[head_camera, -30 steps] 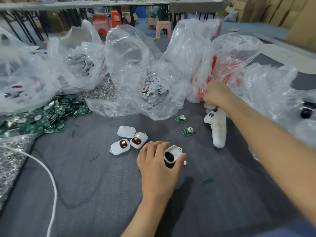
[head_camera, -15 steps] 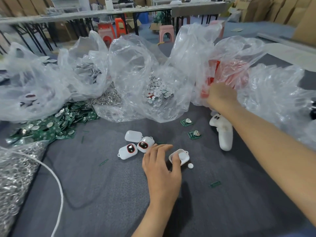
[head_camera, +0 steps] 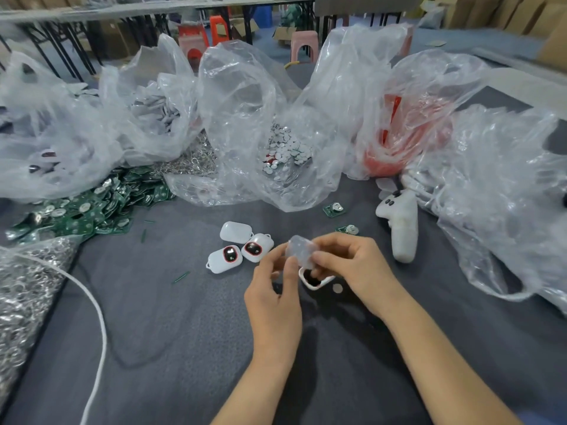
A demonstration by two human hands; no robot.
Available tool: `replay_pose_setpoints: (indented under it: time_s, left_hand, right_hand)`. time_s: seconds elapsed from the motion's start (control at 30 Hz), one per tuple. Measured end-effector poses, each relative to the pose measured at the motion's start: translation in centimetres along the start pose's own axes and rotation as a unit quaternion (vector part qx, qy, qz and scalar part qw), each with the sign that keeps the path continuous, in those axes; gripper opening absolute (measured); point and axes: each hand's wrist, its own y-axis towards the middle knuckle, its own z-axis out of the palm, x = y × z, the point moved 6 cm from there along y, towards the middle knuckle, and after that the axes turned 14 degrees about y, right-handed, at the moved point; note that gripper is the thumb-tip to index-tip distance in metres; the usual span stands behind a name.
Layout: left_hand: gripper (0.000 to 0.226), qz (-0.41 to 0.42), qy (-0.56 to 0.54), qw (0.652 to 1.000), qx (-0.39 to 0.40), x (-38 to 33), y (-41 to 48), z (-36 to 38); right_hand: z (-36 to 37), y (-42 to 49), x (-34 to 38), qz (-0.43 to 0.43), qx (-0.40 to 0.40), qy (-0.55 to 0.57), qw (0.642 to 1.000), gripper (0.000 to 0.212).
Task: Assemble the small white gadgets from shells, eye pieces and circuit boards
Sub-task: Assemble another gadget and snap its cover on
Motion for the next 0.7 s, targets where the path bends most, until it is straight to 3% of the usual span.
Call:
replay_pose_setpoints:
  time_s: [0.07, 0.13, 0.43, 0.7]
  left_hand:
    - [0.008, 0.001, -0.013, 1.0, -0.004, 0.07, 0.0, -0.05]
    - [0.02, 0.011, -0.025, 1.0, -0.014, 0.08, -0.06, -0.14]
    - [0.015, -0.004, -0.056, 0.998, -0.015, 0.25, 0.03, -0.18]
    - [0.031, -0.014, -0.049, 0.999, -0.011, 0.29, 0.03, -0.28]
  right_hand:
    - [0.09, -0.24, 0.0, -0.009, 0.007, -0.037, 0.999, 0.02]
    - [0.13, -0.51, -0.08, -0.01, 0.001, -0.052, 0.999, 0.023]
    - [-0.35, -0.41, 0.54, -0.043, -0.026, 0.033, 0.998, 0.012]
    - [-0.75, -0.22, 0.24, -0.029, -0.048, 0.062, 0.996, 0.015]
